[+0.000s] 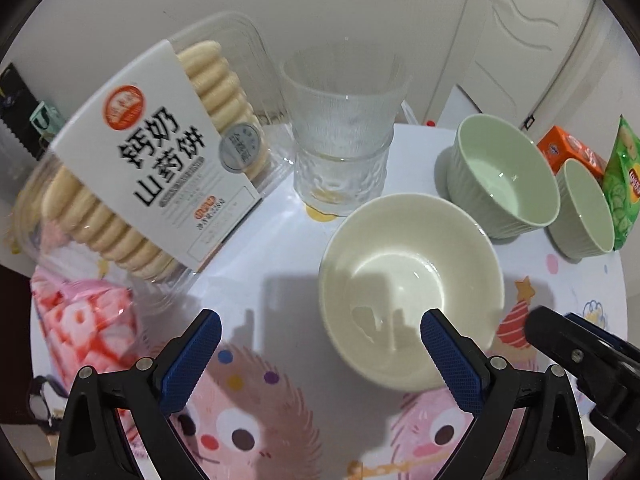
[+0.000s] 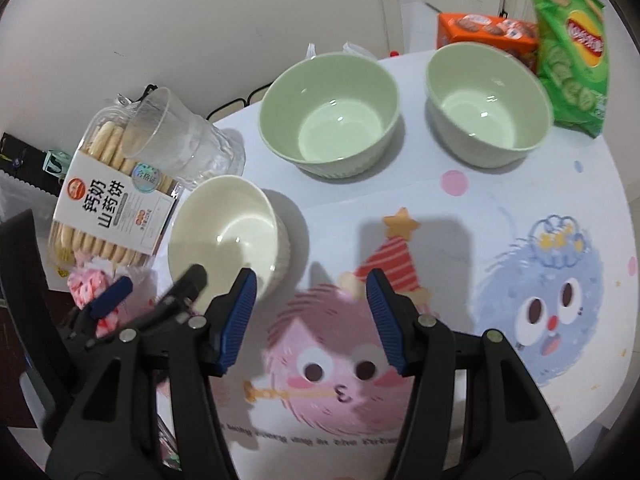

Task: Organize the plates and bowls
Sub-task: 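Move both grippers to the cream bowl and close on its rim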

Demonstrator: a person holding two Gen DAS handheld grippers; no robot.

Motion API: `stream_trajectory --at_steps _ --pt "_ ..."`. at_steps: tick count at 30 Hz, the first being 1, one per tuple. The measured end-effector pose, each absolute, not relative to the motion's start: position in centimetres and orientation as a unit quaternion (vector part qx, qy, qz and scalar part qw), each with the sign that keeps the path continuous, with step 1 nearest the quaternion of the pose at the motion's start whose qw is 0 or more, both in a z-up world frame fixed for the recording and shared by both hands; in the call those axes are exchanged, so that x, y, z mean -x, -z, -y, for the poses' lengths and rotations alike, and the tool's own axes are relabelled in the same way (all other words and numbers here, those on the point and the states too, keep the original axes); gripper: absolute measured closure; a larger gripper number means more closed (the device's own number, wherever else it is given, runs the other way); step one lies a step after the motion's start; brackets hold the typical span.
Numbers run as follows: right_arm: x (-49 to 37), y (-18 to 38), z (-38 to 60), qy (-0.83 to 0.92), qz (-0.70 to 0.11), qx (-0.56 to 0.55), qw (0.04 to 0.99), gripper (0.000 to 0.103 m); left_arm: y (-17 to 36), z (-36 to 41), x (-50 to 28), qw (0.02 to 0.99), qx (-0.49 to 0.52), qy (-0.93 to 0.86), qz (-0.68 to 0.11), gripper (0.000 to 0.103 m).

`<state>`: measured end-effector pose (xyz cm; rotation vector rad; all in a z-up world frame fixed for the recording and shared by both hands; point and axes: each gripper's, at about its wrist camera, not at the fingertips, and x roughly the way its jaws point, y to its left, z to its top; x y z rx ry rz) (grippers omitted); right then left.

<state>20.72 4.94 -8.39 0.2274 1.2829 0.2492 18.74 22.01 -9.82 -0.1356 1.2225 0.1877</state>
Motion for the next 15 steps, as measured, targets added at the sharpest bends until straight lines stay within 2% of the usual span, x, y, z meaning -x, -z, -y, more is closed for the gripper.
stream_trajectory --at_steps 5,8,9,11,15 --pt "-22.7 10.5 -6.5 -0.109 -0.616 -0.105 0.773 0.044 11.6 -22.5 -19.8 0.802 0.061 -0.083 -0.588 0.005" --pt "-23.7 11.5 -6.9 -0.109 -0.629 -0.111 0.762 0.045 12.4 -22.7 -20.2 0.797 0.060 -0.078 -0.596 0.014" --pt "-23.9 11.8 -6.9 -0.107 -0.633 -0.110 0.759 0.049 12.7 -22.7 -20.4 0.796 0.058 -0.078 -0.598 0.018" --pt "-24.4 12.5 -7.1 -0.108 -0.642 -0.109 0.751 0.068 13.1 -22.8 -20.5 0.794 0.058 -0.079 -0.601 0.026" --pt "-25.1 13.6 -7.5 -0.106 -0.656 -0.104 0.740 0.073 14.1 -23.1 -20.7 0.787 0.060 -0.077 -0.609 0.037"
